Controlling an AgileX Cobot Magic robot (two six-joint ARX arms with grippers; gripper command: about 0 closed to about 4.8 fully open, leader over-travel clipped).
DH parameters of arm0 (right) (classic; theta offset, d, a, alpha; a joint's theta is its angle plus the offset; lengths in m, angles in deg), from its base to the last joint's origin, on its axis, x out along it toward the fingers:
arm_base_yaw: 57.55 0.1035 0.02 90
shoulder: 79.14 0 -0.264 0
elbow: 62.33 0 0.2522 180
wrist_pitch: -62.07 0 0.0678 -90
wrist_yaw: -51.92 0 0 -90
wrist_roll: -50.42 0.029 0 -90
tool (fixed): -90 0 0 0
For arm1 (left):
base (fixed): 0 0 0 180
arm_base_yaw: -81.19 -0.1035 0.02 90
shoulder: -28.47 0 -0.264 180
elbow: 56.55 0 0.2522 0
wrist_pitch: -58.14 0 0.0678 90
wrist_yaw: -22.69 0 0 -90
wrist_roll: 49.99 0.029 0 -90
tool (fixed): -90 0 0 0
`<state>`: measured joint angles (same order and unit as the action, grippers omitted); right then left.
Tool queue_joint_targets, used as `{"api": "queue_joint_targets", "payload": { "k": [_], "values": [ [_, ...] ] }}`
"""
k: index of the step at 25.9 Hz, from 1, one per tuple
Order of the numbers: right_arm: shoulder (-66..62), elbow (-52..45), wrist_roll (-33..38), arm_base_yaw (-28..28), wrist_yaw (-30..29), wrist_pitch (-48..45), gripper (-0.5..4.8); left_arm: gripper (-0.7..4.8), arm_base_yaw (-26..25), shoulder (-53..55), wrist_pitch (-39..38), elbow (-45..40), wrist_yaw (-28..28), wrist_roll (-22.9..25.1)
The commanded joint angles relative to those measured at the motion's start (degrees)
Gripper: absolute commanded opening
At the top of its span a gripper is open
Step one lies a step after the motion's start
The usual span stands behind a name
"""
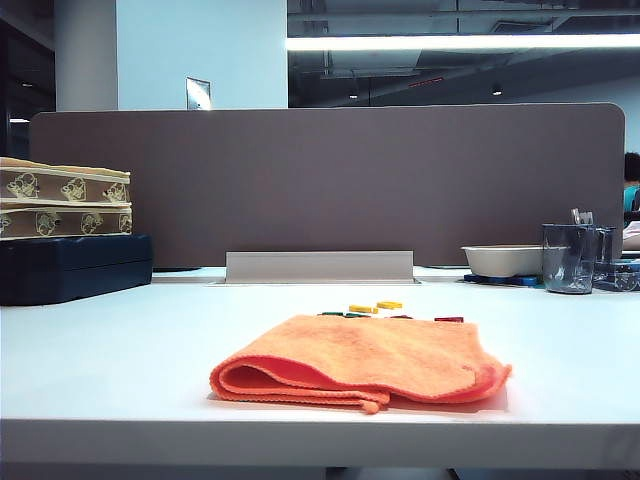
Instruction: Use an orange cloth to wipe the letter magnets on the table away for a distance.
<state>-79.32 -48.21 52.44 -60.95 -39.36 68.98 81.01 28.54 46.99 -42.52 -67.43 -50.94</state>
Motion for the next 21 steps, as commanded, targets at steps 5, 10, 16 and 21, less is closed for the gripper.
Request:
{"api": "queue_joint_targets", "payload": {
  "k": [5, 10, 16, 21],
  "values": [
    [0.2, -0.4, 0.6, 0.1, 0.1, -1.4, -0.05, -0.05, 0.0, 0.0, 0.8, 0.1, 0.2, 0.1],
    [0.2, -0.3, 1.7, 0.1, -2.1, -4.0, -0.05, -0.05, 0.0, 0.0, 0.5, 0.1, 0.2, 0.1],
    [0.0, 1.2, 5.7, 0.1, -7.1, -9.4, -0.05, -0.05, 0.0, 0.0, -0.7, 0.1, 0.3, 0.1],
    [-0.7, 3.8, 5.7, 0.2, -9.4, -8.0, -0.05, -0.05, 0.0, 0.0, -0.6, 0.1, 0.4, 0.1]
  ]
}}
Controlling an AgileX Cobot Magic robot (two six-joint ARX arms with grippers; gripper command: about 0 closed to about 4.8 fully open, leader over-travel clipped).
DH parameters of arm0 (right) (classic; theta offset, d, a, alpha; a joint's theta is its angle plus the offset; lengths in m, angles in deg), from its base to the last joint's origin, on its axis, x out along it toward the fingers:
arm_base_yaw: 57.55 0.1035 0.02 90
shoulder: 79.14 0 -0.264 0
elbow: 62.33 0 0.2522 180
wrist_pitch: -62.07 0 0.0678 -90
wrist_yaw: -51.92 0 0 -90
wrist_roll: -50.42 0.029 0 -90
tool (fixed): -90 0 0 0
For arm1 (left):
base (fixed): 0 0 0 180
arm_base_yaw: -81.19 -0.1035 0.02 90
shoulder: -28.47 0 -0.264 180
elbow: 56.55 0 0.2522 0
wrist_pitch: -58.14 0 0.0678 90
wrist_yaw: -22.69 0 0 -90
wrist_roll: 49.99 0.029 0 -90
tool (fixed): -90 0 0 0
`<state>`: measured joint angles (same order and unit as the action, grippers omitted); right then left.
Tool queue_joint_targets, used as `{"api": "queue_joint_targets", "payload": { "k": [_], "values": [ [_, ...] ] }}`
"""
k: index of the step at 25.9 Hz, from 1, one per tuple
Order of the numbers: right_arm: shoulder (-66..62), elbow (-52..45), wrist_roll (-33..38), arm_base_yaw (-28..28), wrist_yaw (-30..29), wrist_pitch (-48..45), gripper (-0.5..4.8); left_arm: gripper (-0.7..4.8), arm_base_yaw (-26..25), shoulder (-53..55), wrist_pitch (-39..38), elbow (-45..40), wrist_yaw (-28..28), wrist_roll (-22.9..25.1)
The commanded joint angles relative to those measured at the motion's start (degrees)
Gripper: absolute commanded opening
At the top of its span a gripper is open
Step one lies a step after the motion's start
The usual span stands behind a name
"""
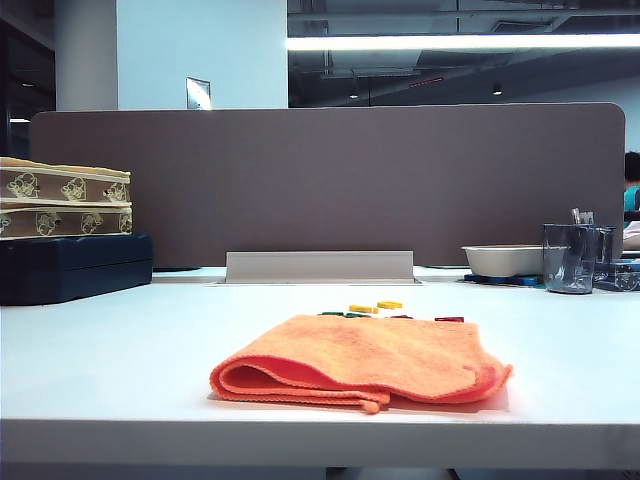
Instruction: Use an orange cloth to wipe the letter magnets on the table away for a distance.
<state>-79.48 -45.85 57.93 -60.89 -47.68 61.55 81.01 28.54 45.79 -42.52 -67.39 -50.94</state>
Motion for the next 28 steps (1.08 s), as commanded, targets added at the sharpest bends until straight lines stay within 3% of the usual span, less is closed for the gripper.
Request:
{"api": "queue_joint_targets", "payload": {
  "k": [1, 6, 15, 19, 24, 28],
  "values": [
    [-1.2, 2.2, 0.2, 0.1, -1.1, -0.5, -0.05, -0.05, 0.0, 0.0, 0.5, 0.1, 0.3, 0.1],
    [-6.3, 5.8, 0.2, 0.1, -3.4, -0.5, -0.05, -0.05, 0.0, 0.0, 0.4, 0.1, 1.3, 0.1],
    [-25.4, 14.7, -0.5, 0.1, -16.6, -1.2, 0.03, -0.05, 0.0, 0.0, 0.3, 0.1, 2.7, 0.1],
    [-36.2, 18.6, -5.2, 0.9, -25.0, -1.2, 0.24, -0.05, 0.0, 0.0, 0.3, 0.0, 2.9, 0.1],
    [-42.8, 20.8, -7.8, 4.7, -25.5, -1.0, 1.81, -0.03, 0.0, 0.0, 0.3, 0.0, 3.3, 0.1],
    [-47.6, 22.1, -8.3, 9.2, -25.5, -1.0, 2.05, -0.02, 0.0, 0.0, 0.4, 0.0, 3.4, 0.1]
  ]
}}
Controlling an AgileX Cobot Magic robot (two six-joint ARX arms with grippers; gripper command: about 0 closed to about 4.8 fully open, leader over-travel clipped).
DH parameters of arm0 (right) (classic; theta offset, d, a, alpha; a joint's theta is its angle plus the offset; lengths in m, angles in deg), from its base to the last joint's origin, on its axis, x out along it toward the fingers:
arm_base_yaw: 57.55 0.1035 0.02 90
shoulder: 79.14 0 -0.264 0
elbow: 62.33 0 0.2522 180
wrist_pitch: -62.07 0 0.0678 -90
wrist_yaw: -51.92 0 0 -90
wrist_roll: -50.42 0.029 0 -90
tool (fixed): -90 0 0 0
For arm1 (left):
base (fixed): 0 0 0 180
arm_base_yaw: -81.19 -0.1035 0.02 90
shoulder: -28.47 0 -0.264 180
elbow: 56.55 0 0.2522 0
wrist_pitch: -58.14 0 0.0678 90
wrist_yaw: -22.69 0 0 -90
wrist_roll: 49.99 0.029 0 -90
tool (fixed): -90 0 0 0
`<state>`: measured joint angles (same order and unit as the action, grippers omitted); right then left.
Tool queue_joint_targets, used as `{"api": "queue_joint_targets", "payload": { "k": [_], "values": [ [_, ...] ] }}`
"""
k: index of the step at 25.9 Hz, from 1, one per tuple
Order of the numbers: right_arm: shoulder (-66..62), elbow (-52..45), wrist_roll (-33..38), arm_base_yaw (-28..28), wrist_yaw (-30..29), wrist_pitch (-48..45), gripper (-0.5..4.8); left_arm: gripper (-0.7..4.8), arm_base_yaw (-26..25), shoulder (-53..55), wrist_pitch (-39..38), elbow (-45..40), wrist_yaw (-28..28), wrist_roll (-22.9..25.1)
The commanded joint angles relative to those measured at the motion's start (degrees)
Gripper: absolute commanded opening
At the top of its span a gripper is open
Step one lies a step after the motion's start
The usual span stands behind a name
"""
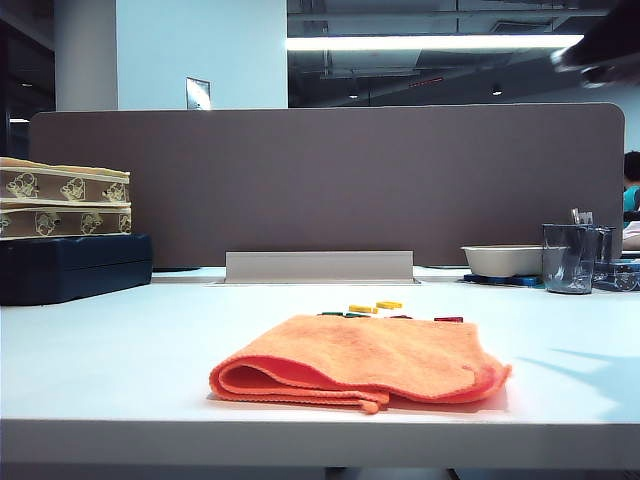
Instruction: Use an orange cloth to wipe the letter magnets on the table away for a distance.
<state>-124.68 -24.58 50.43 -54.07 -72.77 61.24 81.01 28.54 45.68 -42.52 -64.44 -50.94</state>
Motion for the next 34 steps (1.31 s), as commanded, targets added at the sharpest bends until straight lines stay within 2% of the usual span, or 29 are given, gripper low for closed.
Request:
{"api": "queue_joint_targets", "payload": {
  "k": [1, 6, 10, 13, 17, 23, 29, 34],
  "values": [
    [-3.4, 1.0, -1.1, 3.4, -0.4, -0.7, 2.05, -0.02, 0.0, 0.0, 0.5, 0.0, 0.4, 0.1],
    [-10.4, 1.3, -6.5, 9.7, 0.5, -0.7, 2.23, -0.02, 0.0, 0.0, 0.5, 0.0, 0.4, 0.1],
    [-15.7, 1.3, -10.2, 13.2, 3.2, -0.7, 3.01, -0.01, 0.0, 0.0, 0.5, 0.0, 0.4, 0.1],
    [-21.4, 2.3, -13.1, 15.9, 4.4, -0.6, 3.39, -0.01, 0.0, 0.0, 0.5, 0.0, 0.4, 0.1],
    [-30.5, 6.3, -16.3, 18.6, 4.8, -0.6, 3.44, -0.01, 0.0, 0.0, 0.4, 0.0, 0.4, 0.1],
    [-40.3, 12.4, -17.0, 21.0, 5.7, -0.5, 4.23, -0.01, 0.0, 0.0, 0.0, 0.0, 0.5, 0.1],
    [-46.0, 17.1, -19.8, 24.9, 5.7, 3.1, 4.24, -0.01, 0.0, 0.0, 0.0, 0.0, 1.2, 0.1],
    [-49.1, 17.3, -20.0, 26.9, 7.3, 5.7, 4.23, -0.02, 0.0, 0.0, 0.0, 0.0, 1.2, 0.0]
  ]
}}
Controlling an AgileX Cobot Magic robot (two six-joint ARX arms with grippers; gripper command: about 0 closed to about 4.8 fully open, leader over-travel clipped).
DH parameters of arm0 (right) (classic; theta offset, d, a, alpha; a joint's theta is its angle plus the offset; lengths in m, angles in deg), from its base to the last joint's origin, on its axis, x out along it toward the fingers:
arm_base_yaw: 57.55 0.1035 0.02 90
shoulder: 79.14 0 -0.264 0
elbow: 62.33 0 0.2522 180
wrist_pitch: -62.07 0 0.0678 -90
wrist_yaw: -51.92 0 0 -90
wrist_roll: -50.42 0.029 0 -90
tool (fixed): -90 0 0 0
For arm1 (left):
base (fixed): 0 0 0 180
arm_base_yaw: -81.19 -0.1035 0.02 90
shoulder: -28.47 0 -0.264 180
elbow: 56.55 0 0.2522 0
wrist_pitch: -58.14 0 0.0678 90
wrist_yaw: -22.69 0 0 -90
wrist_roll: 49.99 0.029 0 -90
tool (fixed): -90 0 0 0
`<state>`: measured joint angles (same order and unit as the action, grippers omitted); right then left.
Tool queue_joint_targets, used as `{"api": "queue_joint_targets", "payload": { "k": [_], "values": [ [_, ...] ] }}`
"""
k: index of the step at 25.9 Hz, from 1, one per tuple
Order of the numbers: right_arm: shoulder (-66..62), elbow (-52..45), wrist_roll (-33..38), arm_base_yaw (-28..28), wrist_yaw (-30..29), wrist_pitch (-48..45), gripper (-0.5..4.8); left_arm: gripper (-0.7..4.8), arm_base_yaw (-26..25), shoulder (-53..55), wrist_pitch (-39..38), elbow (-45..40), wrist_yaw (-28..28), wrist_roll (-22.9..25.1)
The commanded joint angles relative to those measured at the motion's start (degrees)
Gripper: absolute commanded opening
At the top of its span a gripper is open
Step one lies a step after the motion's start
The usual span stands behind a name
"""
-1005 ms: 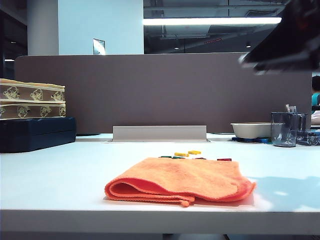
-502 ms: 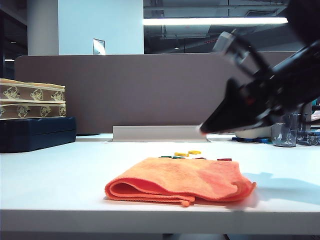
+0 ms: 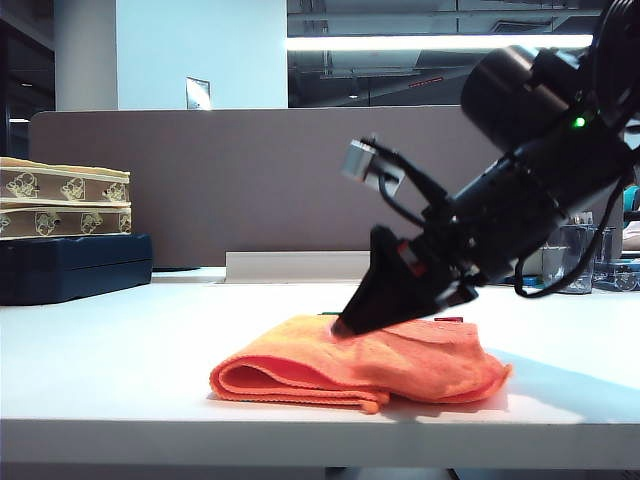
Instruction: Use an orange cloth to wipe the letter magnets on the table away for a distance.
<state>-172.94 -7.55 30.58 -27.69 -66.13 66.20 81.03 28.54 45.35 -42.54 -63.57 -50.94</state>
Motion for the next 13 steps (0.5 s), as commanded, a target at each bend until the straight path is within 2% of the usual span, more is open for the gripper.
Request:
{"api": "queue_joint_targets", "payload": {
  "k": [1, 5, 6, 9, 12, 13],
  "values": [
    [-1.6, 0.2, -0.2, 0.6, 1.4, 1.4, 4.23, -0.01, 0.0, 0.0, 0.3, 0.0, 0.4, 0.0],
    [-2.9, 0.2, -0.2, 0.6, 4.9, 2.7, 4.11, -0.02, 0.0, 0.0, 0.3, 0.0, 0.4, 0.1],
    [-2.9, 0.2, -0.2, 0.6, 5.9, 2.8, 3.85, -0.02, 0.0, 0.0, 0.3, 0.0, 0.4, 0.0],
    [-2.9, 0.2, -0.2, 0.6, 6.6, 2.4, 2.57, -0.02, 0.0, 0.0, 0.3, 0.0, 0.4, 0.0],
    [-3.0, 0.2, -0.3, 0.6, 6.6, 2.1, 1.65, -0.02, 0.0, 0.0, 0.3, 0.0, 0.4, 0.0],
    [-3.0, 0.2, -0.3, 0.6, 6.6, 2.1, 1.09, -0.02, 0.0, 0.0, 0.3, 0.0, 0.4, 0.0]
  ]
}}
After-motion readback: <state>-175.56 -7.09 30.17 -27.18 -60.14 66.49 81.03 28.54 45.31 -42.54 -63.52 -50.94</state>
